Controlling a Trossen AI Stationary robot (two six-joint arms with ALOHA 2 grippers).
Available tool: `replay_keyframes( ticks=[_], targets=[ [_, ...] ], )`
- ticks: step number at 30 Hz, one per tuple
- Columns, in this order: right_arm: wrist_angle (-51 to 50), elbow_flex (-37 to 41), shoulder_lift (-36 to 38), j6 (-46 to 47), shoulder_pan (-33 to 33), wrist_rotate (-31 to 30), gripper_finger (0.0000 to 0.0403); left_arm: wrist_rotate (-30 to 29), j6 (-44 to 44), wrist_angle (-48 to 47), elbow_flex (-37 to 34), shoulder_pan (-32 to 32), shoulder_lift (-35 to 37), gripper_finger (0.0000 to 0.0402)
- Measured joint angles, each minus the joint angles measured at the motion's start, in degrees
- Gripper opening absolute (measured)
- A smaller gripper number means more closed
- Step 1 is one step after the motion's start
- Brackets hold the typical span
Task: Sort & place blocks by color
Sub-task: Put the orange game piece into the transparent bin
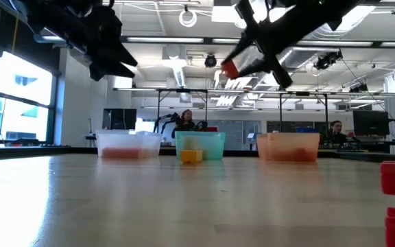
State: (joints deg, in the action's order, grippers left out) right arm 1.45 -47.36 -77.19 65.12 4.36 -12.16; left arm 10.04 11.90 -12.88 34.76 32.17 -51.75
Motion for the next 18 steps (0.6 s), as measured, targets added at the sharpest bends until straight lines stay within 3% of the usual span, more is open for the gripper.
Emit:
replay_keyframes(
  ticks=[12,18],
  targets=[
    [3.11,-7.67,0.00,-2.19,-0.57,-1.41,0.0107,2.04,-15.97,17.11,0.00,-4.74,0.00,0.0202],
    [3.18,-11.93,0.00,-4.57,-1.44,-2.66,0.0107,1.30,-18.03,22.68,0.00,-6.96,0.01,0.0202]
  ],
)
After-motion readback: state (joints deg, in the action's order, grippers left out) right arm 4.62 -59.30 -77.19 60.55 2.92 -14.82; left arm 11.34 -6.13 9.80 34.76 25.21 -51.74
